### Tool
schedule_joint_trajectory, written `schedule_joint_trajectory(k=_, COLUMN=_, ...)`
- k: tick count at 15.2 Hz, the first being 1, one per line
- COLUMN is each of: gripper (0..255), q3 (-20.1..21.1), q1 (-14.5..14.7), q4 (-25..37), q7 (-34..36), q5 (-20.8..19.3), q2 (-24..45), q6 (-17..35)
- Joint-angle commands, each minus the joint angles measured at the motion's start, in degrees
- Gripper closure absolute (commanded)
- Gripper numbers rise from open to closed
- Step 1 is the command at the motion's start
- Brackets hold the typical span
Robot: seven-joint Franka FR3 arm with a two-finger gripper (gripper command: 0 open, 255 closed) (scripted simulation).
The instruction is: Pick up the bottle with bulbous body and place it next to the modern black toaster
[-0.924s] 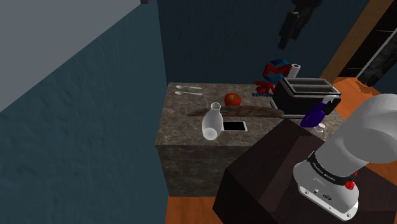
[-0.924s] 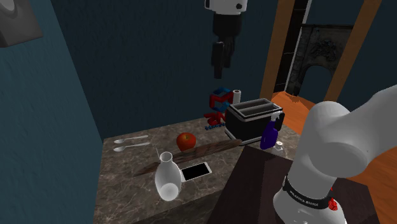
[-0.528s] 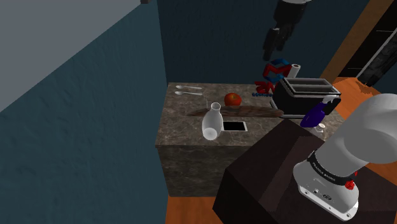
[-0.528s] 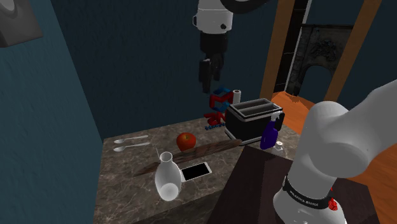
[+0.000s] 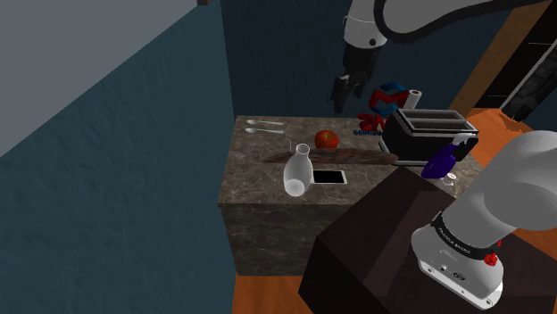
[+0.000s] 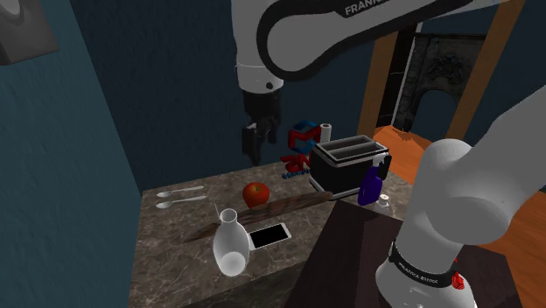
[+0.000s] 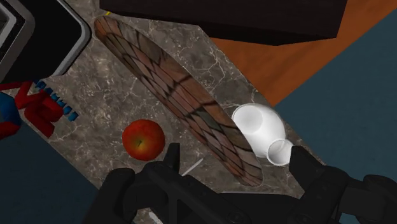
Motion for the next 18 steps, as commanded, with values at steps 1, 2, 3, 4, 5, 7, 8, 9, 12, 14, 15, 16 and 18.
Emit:
schedule_joint_trajectory(k=1, gripper=0, q3=1.3, q1=0.1, q4=-0.2, q7=1.7, q5=0.0, q2=3.6, q6=3.6)
schedule_joint_trajectory(k=2, gripper=0, q3=2.0, q1=0.2, q4=-0.2, q7=2.6, q5=-0.1, q2=5.5, q6=5.2)
schedule_joint_trajectory(k=3, gripper=0, q3=2.7, q1=0.3, q4=-0.1, q7=3.5, q5=-0.2, q2=7.3, q6=6.8)
schedule_joint_trajectory(k=4, gripper=0, q3=3.4, q1=0.3, q4=0.1, q7=4.4, q5=-0.4, q2=9.3, q6=8.3)
schedule_joint_trajectory(k=5, gripper=0, q3=4.0, q1=0.4, q4=0.4, q7=5.4, q5=-0.7, q2=11.3, q6=9.8)
schedule_joint_trajectory(k=7, gripper=0, q3=5.4, q1=0.4, q4=1.2, q7=7.5, q5=-1.5, q2=15.4, q6=12.7)
schedule_joint_trajectory(k=8, gripper=0, q3=6.0, q1=0.4, q4=1.7, q7=8.6, q5=-2.0, q2=17.6, q6=14.1)
schedule_joint_trajectory(k=9, gripper=0, q3=6.6, q1=0.4, q4=2.3, q7=9.7, q5=-2.6, q2=19.7, q6=15.4)
schedule_joint_trajectory(k=12, gripper=0, q3=8.1, q1=0.5, q4=4.5, q7=13.4, q5=-5.1, q2=26.5, q6=19.0)
schedule_joint_trajectory(k=14, gripper=0, q3=8.6, q1=0.7, q4=5.7, q7=15.1, q5=-6.4, q2=29.4, q6=20.3)
schedule_joint_trajectory(k=15, gripper=0, q3=8.5, q1=0.6, q4=5.4, q7=15.3, q5=-6.7, q2=29.9, q6=21.1)
schedule_joint_trajectory(k=16, gripper=0, q3=8.5, q1=0.6, q4=5.1, q7=15.6, q5=-7.0, q2=30.5, q6=21.9)
schedule_joint_trajectory(k=18, gripper=0, q3=8.4, q1=0.4, q4=4.6, q7=16.1, q5=-7.8, q2=31.6, q6=23.4)
